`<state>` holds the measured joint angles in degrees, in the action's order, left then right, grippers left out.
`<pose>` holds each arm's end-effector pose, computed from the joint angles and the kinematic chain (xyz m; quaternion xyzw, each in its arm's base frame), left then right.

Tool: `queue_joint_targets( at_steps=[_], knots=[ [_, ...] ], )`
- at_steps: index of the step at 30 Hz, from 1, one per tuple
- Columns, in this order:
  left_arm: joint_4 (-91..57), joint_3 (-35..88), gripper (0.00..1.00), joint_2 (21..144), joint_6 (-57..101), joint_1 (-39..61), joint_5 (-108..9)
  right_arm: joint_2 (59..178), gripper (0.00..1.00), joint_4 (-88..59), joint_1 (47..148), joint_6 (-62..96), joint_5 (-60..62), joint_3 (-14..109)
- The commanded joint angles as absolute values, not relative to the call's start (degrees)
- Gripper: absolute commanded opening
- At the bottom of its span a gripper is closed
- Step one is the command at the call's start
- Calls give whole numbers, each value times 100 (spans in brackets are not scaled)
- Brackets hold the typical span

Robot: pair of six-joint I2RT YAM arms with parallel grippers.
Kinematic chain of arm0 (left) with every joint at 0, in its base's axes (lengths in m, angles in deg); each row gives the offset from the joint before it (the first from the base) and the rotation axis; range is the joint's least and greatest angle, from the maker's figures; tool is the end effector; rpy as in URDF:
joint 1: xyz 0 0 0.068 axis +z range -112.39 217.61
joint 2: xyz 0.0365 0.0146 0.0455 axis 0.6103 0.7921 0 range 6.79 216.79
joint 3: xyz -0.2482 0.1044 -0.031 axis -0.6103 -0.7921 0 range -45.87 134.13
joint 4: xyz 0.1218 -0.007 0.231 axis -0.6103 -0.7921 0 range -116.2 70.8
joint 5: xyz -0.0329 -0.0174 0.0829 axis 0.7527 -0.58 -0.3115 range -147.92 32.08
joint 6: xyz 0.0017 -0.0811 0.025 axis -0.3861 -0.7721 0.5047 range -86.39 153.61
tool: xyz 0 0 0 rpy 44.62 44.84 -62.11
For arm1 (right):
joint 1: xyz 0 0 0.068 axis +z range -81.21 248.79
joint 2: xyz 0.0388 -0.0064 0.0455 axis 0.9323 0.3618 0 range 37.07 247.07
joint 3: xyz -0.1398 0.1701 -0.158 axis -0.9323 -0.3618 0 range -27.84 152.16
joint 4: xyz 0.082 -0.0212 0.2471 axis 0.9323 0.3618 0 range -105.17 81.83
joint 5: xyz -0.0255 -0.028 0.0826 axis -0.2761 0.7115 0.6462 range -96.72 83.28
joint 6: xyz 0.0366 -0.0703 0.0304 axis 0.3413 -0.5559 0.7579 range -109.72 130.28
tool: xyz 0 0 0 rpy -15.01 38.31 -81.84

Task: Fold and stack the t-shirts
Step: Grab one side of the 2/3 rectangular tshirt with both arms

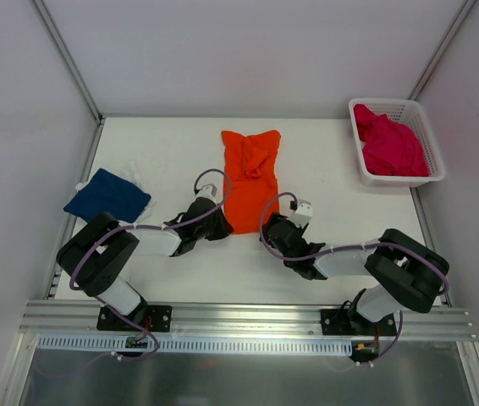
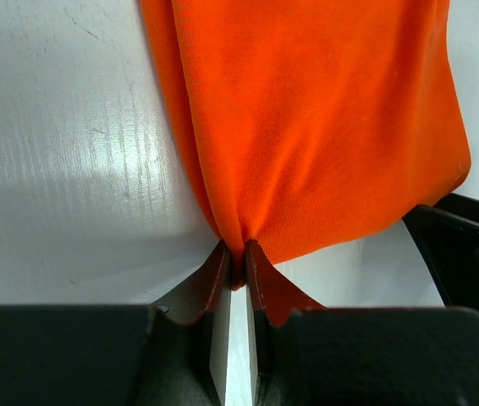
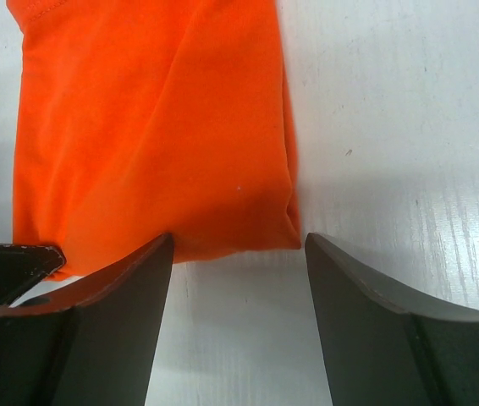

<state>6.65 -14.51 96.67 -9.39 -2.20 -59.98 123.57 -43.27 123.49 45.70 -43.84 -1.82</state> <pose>0.2501 -0.2050 0.1180 -0.0331 0.8768 -0.3053 0.3701 0.2041 0.2102 0.1203 0.0121 0.8446 0.1265 0.5201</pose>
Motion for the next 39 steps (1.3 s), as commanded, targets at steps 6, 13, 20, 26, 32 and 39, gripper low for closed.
queue_joint_targets(
  at_steps=[6,13,20,26,32,39],
  knots=[
    [-13,-1607,5,9644,-726,-264,-6126,12409,68,-3609,12355,4754,-4626,-376],
    [-4,-1642,4,9644,-743,-264,-6117,12671,67,-3574,12258,4667,-4601,-130],
    [-4,-1643,4,9652,-726,-264,-6108,12971,64,-3600,12153,4622,-4496,116],
    [5,-1616,3,9696,-717,-264,-6117,12971,46,-3662,12109,4614,-4399,81],
    [5,-1625,1,9714,-726,-264,-6126,12945,16,-3653,12109,4579,-4337,46],
    [-65,-1651,0,9670,-752,-264,-6065,12814,1,-3618,12117,4648,-4311,-103]
  ],
)
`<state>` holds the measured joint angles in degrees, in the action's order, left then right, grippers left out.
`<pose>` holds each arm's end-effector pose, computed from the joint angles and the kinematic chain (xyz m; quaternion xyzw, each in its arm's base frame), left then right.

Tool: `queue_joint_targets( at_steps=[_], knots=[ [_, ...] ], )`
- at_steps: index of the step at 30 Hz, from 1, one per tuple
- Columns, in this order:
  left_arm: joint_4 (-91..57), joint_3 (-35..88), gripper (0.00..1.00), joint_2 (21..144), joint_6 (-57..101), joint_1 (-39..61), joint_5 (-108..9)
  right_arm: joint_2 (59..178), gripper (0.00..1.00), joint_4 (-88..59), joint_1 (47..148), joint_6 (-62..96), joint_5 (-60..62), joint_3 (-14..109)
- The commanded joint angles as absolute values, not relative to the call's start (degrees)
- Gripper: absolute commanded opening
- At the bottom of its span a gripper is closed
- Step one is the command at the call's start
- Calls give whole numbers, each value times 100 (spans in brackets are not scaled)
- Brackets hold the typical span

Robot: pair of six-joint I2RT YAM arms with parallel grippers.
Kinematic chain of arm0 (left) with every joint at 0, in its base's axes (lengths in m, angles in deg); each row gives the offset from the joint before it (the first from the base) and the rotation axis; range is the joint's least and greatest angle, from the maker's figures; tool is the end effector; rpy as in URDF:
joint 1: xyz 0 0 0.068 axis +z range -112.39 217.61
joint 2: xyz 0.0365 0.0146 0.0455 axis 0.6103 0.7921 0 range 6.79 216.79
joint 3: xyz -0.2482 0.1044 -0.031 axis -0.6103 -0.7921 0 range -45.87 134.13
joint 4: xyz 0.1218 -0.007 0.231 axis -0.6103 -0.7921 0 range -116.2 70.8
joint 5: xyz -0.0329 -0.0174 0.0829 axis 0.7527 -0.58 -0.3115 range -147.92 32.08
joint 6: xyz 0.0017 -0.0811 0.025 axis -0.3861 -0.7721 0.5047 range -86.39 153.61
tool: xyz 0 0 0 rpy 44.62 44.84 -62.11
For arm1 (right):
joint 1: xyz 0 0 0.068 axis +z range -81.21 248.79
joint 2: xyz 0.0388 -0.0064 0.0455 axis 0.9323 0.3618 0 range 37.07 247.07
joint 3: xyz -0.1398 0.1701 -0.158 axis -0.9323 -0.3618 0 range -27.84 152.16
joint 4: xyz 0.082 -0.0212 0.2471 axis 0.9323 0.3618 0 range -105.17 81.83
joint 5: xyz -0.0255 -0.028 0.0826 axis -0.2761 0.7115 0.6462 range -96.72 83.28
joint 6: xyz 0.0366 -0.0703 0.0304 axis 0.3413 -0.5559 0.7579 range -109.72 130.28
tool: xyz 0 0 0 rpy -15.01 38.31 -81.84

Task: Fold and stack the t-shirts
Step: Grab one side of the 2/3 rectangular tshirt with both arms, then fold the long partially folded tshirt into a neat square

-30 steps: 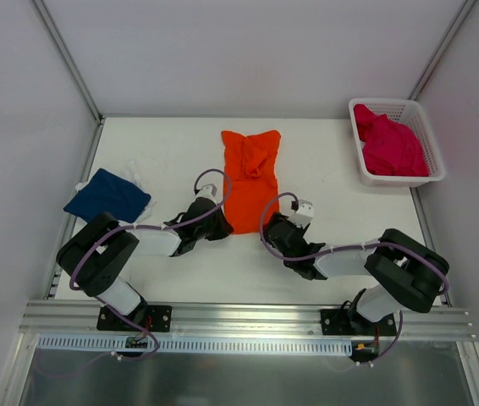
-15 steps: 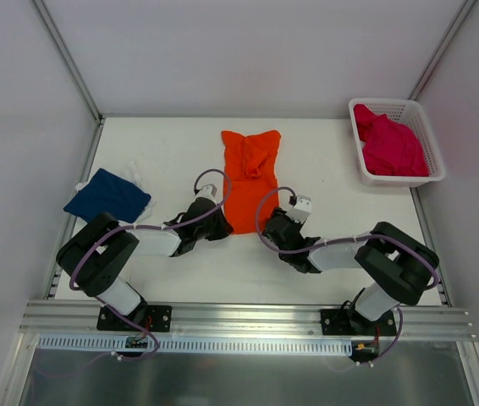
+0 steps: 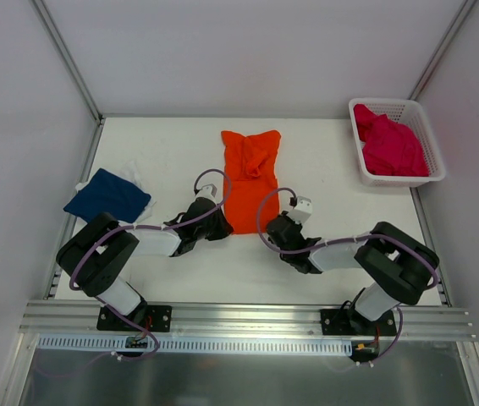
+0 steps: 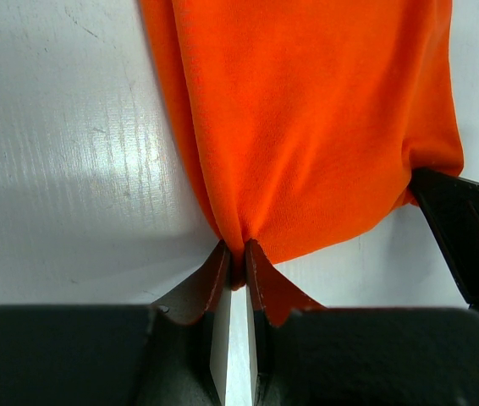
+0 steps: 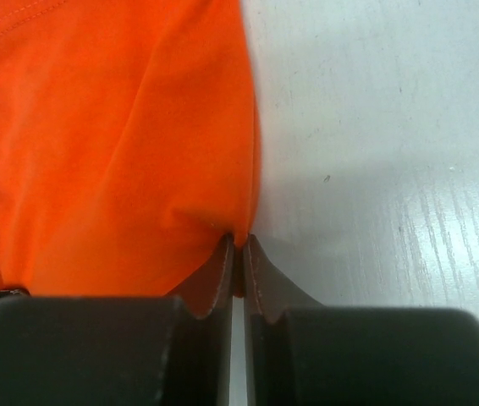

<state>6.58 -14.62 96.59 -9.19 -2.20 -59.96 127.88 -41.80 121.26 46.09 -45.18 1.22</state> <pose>0.2496 -0.2047 0.1177 -0.0314 0.8773 -0.3043 0.3699 0.2201 0.2101 0.1123 0.0288 0.8511 0.0933 0.5158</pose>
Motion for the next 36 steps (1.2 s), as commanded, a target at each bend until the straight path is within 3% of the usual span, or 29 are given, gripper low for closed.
queue_joint_targets(
  at_steps=[1,10,14,20,28,36],
  knots=[
    [-109,-1669,0,9609,-804,-264,-6038,12761,1,-3574,12143,4692,-4285,-173],
    [-750,-2099,0,8582,-997,-808,-6627,11533,0,-2450,12889,5079,-4732,-560],
    [-1084,-2179,0,8071,-1095,-1072,-6776,10872,0,-1232,13303,5167,-5276,-341],
    [-1533,-1969,0,7508,-1121,-1266,-6943,10362,0,-559,13594,5141,-5602,37],
    [-1893,-967,0,7910,-516,-1257,-7461,10800,0,-786,13357,4202,-5858,801],
    [-1885,-87,0,8606,-111,-775,-7691,11547,0,-1877,12391,3322,-5111,1390]
  ],
)
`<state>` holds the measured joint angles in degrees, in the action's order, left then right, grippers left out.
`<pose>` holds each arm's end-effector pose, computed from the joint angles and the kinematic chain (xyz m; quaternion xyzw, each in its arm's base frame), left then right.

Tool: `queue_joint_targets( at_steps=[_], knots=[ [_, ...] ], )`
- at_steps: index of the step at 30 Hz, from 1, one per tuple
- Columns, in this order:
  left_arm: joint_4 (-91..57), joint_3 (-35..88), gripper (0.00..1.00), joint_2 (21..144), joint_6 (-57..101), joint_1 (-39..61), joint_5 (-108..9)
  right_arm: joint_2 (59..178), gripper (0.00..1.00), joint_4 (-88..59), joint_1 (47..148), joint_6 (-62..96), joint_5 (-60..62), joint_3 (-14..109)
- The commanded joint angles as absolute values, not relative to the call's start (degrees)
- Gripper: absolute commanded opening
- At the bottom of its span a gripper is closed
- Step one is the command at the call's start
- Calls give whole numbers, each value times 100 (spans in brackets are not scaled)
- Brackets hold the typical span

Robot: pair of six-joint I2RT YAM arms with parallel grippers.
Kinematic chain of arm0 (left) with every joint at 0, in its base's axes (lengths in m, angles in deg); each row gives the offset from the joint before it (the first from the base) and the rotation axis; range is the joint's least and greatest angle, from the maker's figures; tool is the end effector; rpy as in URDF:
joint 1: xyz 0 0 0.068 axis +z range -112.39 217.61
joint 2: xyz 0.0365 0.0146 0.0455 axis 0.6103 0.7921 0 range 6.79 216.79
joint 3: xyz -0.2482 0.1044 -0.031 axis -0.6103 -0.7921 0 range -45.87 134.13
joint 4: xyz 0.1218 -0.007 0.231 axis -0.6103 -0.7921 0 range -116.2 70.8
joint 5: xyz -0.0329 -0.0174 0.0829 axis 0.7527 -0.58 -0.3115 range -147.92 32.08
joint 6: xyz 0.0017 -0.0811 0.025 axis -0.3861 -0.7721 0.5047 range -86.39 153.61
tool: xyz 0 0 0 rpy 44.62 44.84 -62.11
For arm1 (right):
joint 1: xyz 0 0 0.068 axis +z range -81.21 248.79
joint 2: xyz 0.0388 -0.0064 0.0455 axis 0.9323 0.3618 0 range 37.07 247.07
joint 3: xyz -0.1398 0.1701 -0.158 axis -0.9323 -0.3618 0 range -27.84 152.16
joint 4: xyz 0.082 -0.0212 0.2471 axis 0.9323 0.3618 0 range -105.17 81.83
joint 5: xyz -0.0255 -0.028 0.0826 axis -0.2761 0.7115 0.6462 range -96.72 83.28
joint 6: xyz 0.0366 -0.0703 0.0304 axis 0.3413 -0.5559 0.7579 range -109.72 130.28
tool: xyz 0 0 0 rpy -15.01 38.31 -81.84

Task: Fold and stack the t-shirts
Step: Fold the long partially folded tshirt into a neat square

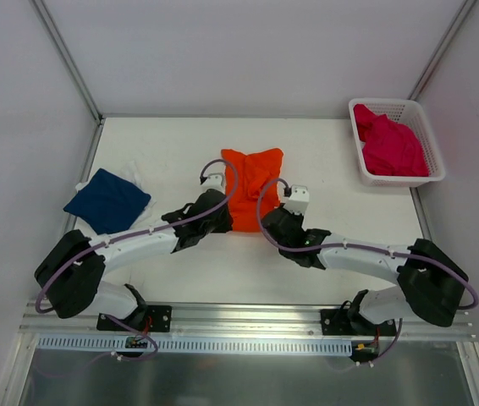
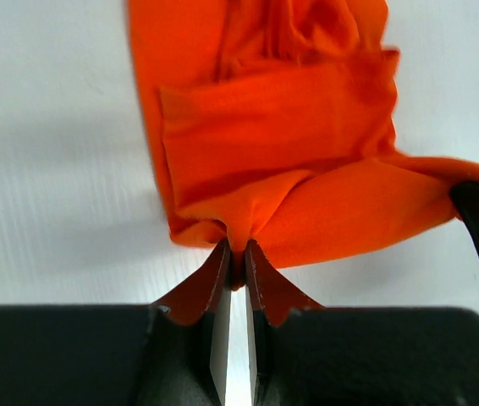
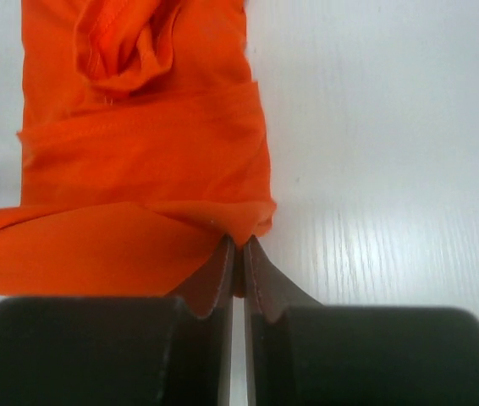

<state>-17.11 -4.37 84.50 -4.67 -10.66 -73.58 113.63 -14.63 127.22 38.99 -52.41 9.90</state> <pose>0.2265 -0.2238 0.1917 0.0126 0.8775 -0.2305 0.4204 0.1947 0.2147 0.1819 -0.0531 0.8478 0.0175 0.5274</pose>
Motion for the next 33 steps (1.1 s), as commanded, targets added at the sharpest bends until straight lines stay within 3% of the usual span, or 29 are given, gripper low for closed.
queue_joint_targets(
  at_steps=[1,15,25,33],
  knots=[
    [-1885,-8,0,8763,-6,-582,-7673,11704,0,-1930,12164,3226,-5041,1478],
    [-2052,2144,0,10371,698,605,-6821,13312,0,-1983,10624,1916,-3749,3903],
    [-2465,4297,0,12024,979,1124,-6249,14718,0,-1649,9859,1740,-3028,5555],
    [-2544,5115,0,12702,909,1450,-6249,15932,0,-1684,9446,1678,-2430,7084]
  ],
)
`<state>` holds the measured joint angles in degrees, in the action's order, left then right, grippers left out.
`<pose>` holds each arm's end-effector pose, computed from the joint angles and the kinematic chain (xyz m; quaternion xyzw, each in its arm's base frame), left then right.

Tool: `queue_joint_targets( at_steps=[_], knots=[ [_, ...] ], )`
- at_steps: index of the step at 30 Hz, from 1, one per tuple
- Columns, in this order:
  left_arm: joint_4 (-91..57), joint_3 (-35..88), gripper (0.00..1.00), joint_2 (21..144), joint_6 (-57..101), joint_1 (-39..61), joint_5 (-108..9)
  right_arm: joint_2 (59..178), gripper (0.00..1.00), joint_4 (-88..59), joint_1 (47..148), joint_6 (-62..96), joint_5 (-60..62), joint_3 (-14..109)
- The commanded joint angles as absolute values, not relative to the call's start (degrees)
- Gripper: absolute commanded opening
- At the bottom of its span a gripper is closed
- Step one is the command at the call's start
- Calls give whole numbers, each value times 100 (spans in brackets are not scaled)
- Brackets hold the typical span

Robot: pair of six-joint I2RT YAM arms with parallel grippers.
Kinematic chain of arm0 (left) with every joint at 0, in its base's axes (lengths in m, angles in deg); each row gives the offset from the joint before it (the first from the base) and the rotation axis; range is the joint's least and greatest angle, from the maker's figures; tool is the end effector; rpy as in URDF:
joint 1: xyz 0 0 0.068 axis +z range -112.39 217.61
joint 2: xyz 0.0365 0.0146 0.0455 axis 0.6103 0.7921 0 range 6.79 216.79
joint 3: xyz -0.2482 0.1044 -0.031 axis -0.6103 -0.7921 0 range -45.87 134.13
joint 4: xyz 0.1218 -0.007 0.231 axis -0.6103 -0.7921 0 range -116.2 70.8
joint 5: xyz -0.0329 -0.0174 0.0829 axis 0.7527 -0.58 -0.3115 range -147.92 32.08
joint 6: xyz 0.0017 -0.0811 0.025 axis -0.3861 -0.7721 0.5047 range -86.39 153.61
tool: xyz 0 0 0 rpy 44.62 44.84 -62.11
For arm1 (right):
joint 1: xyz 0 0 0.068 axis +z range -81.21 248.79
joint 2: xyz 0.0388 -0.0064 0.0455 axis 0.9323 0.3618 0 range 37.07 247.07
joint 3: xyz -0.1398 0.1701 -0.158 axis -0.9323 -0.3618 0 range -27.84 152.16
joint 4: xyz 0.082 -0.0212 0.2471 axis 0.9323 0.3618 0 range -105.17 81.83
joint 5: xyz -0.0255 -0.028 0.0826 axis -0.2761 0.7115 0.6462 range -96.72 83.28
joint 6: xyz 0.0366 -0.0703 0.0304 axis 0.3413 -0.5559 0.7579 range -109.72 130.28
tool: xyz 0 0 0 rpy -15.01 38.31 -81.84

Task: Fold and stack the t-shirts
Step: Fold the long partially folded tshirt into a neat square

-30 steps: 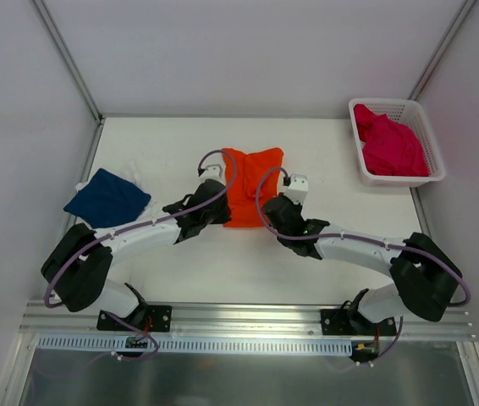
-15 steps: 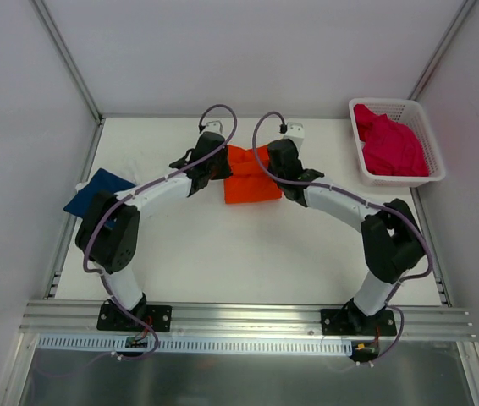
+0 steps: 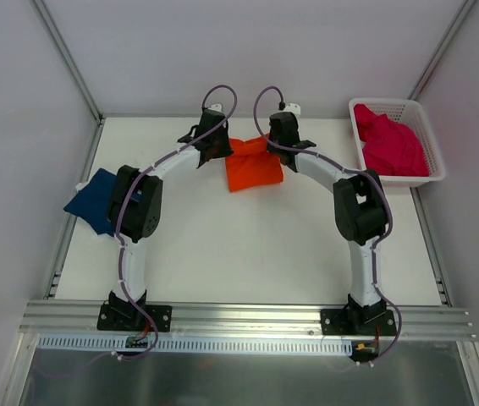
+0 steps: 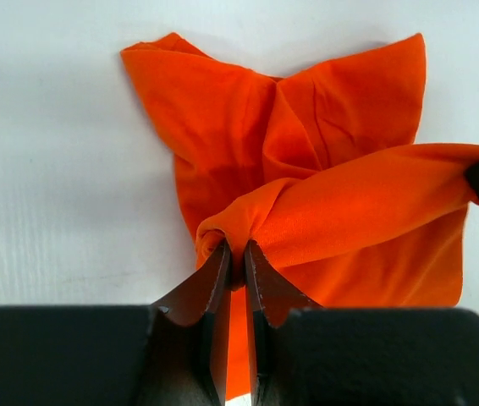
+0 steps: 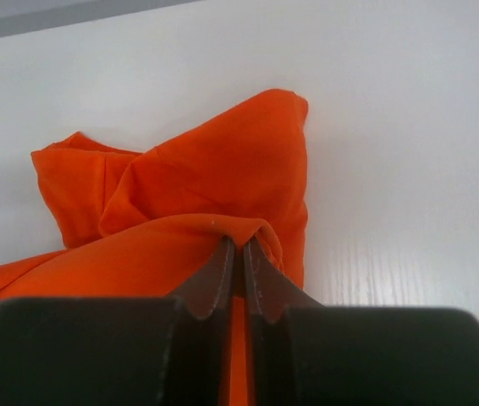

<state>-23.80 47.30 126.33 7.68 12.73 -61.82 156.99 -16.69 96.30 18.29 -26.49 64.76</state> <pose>0.4760 -0.2152 0.2102 -0.0247 0.8696 -0.1844 0.4574 0.4778 0.2203 0.2190 -0.0514 0.8379 0.0213 0.5429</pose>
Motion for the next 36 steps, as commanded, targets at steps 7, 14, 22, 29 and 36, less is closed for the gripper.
queue_joint_targets(
  at_steps=[7,14,22,29,36],
  knots=[
    [-2553,5827,1,13132,813,1643,-6284,16767,1,-1912,9270,1573,-2183,8113],
    [-2562,7057,86,14159,1049,1714,-6696,17567,87,-2220,9121,1300,-2623,9212],
    [-2544,7350,98,13952,1182,1705,-6777,17289,92,-3336,8821,1696,-1789,8801],
    [-2394,6436,0,13335,725,1547,-6162,16462,15,-3425,8997,1546,-1287,7623],
    [-2324,5952,0,13071,452,1283,-5592,16048,1,-3459,9067,1625,-488,6841]
  ],
)
